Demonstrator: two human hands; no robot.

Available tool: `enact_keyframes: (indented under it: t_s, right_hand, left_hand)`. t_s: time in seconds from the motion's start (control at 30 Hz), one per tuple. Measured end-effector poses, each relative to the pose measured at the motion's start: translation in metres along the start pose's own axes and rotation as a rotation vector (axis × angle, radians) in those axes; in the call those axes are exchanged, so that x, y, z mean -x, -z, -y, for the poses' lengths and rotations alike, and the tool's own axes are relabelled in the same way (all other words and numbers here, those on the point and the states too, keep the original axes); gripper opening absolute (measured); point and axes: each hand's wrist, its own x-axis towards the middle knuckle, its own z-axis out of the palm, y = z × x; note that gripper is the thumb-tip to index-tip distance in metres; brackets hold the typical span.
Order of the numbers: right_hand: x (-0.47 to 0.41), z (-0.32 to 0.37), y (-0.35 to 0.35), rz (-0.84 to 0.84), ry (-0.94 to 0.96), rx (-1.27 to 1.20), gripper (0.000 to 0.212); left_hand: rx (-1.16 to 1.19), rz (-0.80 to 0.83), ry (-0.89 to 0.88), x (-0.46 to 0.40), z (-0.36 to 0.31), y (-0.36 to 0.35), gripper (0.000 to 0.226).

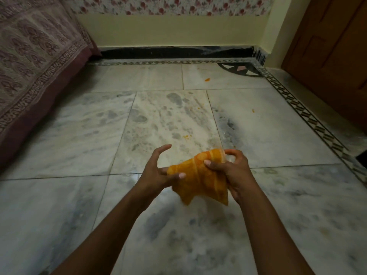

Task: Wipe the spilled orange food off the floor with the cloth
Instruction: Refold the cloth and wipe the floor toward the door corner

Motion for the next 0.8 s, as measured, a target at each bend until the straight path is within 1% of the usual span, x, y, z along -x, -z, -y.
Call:
enact_keyframes:
  t_s: [0.03,0.07,0.1,0.13,0.2,0.3,0.37,0.4,0.43,0.5,0.53,0.57,0.63,0.67,0.7,0.73,0.77,0.8]
  right_hand:
    - [0.0,0.001,0.003,-0.055,0.035,0.115,0.107]
    - [0.001,0.002,0.007,-0.068,0.063,0.206,0.116]
    - [0.002,0.005,0.009,-0.046,0.081,0.276,0.116]
    - [0.004,0.009,0.012,-0.004,0.092,0.363,0.104]
    - [0.009,0.021,0.014,0.074,0.122,0.662,0.073]
    - [0.021,0.036,0.01,0.116,0.161,1.089,0.048]
    - [0.024,0.041,0.011,0.203,0.205,1.219,0.035]
    - [0.023,0.041,0.014,0.286,0.207,1.216,0.032]
    - [0.023,0.04,0.017,0.381,0.199,1.151,0.032]
    - [0.026,0.034,0.021,0.546,0.096,0.881,0.036]
    - [0.027,0.027,0.021,0.598,0.062,0.761,0.038]
    - [0.028,0.021,0.02,0.622,0.059,0.659,0.036]
    - [0.022,0.008,0.011,0.548,0.145,0.525,0.021]
    - [0.02,0.003,0.007,0.424,0.228,0.485,0.015]
    - [0.014,-0.003,0.002,0.272,0.331,0.473,0.013]
    - [0.011,-0.006,-0.002,0.108,0.445,0.499,0.017]
    - [0.001,-0.015,-0.011,-0.004,0.543,0.575,0.022]
    - [-0.007,-0.021,-0.019,-0.061,0.624,0.687,0.026]
  left_hand:
    - [-0.003,-0.074,-0.043,0.001,0.001,-0.002,0.077]
    - [-0.003,-0.119,-0.077,0.001,0.002,-0.004,0.068]
    - [-0.017,-0.133,-0.109,0.001,0.002,-0.004,0.059]
    - [-0.052,-0.133,-0.147,0.001,0.002,-0.005,0.054]
    - [-0.202,-0.145,-0.234,0.002,0.0,-0.006,0.047]
    - [-0.414,-0.217,-0.343,0.008,-0.005,-0.013,0.028]
    - [-0.547,-0.284,-0.407,0.009,-0.012,-0.015,0.019]
    - [-0.543,-0.269,-0.418,0.009,-0.016,-0.014,0.018]
    - [-0.478,-0.209,-0.411,0.008,-0.021,-0.011,0.017]
    - [-0.303,-0.037,-0.349,0.006,-0.031,-0.007,0.017]
    - [-0.27,0.016,-0.318,0.004,-0.035,-0.007,0.016]
    - [-0.274,0.034,-0.31,0.0,-0.038,-0.007,0.013]
    - [-0.266,-0.003,-0.316,-0.015,-0.039,-0.008,0.011]
    - [-0.233,-0.047,-0.308,-0.022,-0.041,-0.008,0.012]
    - [-0.192,-0.109,-0.282,-0.03,-0.036,-0.005,0.013]
    - [-0.171,-0.174,-0.255,-0.039,-0.033,0.001,0.016]
    - [-0.173,-0.251,-0.215,-0.052,-0.019,0.011,0.02]
    - [-0.189,-0.323,-0.184,-0.065,-0.004,0.023,0.023]
